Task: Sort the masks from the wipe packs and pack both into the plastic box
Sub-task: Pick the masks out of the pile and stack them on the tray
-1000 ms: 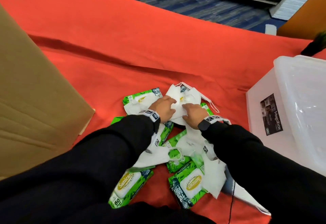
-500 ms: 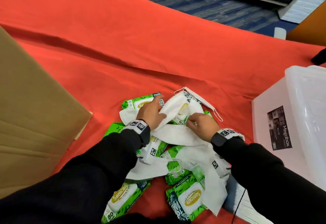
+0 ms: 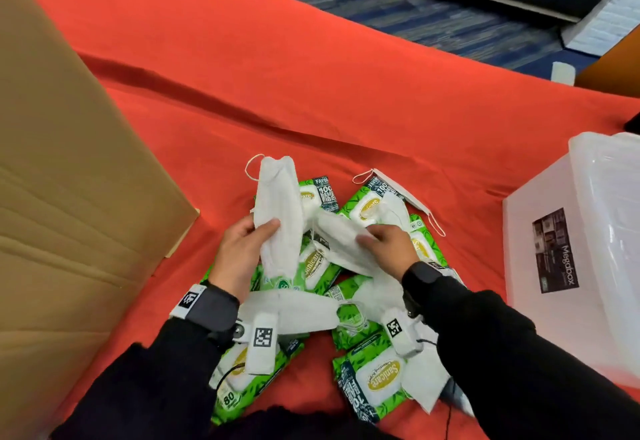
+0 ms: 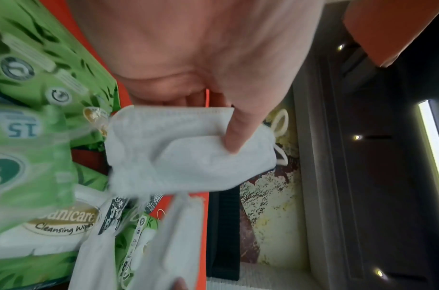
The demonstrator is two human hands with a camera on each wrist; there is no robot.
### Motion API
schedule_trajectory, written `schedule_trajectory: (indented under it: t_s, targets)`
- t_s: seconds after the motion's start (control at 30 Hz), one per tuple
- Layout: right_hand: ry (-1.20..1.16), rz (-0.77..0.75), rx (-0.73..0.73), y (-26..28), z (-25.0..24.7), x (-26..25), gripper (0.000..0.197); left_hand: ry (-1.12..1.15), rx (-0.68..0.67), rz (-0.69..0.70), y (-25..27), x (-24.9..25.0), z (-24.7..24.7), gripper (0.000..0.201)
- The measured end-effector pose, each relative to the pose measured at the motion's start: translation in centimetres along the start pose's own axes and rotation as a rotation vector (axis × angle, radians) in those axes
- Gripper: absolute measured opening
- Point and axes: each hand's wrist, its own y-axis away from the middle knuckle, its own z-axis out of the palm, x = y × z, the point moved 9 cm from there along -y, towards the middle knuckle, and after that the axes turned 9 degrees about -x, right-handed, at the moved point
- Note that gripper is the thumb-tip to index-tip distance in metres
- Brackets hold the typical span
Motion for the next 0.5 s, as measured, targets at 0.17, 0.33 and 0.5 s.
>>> schedule_trajectory:
  t_s: [0.17,0.33,0.5]
  targets:
    - [-0.816,0.124,-0.010,4.0,-2.3,0.4,0.005,0.013,-0.020,-0.029,1.9,-0.9,0.1,0.037]
    - [-1.102,0.108,-0.095,7.9,0.4,-0.8,0.048,0.217,-0.105,-0.112,3.2,-2.2,4.0,0.037]
    - [-1.199,0.026,0.036,10.3,1.2,-1.3,0.032,0.280,-0.143,-0.100,3.5,-1.5,6.0,0.027]
